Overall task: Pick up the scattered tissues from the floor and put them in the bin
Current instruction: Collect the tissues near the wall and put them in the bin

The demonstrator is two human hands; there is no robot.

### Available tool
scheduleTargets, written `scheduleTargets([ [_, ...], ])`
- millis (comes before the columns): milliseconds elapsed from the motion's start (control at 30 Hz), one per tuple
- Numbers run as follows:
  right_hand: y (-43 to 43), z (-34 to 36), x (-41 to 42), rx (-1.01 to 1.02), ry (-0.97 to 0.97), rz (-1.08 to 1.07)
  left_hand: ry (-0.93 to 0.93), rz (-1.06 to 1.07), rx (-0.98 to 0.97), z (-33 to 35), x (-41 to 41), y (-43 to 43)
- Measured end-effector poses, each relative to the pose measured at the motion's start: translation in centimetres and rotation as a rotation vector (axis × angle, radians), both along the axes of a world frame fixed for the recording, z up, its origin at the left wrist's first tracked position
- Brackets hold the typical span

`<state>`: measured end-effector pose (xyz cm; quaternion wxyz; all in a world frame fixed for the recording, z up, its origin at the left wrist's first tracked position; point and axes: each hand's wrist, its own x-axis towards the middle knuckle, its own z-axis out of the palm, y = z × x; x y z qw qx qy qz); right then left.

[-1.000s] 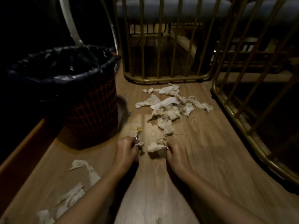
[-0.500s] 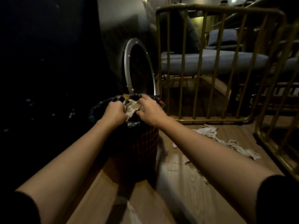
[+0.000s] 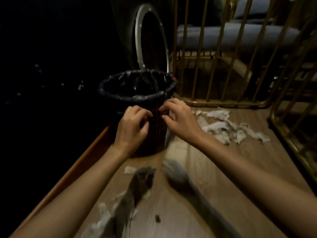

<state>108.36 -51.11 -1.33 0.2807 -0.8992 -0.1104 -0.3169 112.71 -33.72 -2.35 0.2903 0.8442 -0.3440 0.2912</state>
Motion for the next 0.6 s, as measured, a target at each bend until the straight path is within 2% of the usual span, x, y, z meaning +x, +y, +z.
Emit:
scheduleTargets([
  [67,-0.4,-3.3,-4.0,0.017,0.155,0.010,0.171,-0.038,0.131,-4.6,-2.4,0.2],
  [133,-0.4,-7.7,-8.5,0.021,0.456,0.004,0.400,-0.036,0.321,-9.8,-4.6,0.5],
  [200,0.1,-12.6,-13.1,0.070,0.741,0.029,0.700,0.052,0.537,-13.9,-6.7,1.4],
  [267,1.1,-16.7,-17.7,-0.015,0.917,0.022,0.884,0.139,0.651,-16.7,-8.3,2.7],
  [333,2.3,-19.4,-21.8,-0.103,0.911,-0.051,0.925,0.189,0.636,-18.2,-9.7,3.9],
  [400,3.6,-20.8,-25.1,-0.106,0.746,-0.143,0.801,0.212,0.578,-18.8,-10.8,4.5],
  [500,4.6,-22.9,-27.8,-0.035,0.627,-0.190,0.647,0.197,0.450,-19.2,-12.6,4.7],
  [600,4.6,-23.2,-27.3,0.078,0.593,-0.186,0.659,0.125,0.377,-19.4,-13.5,5.6],
])
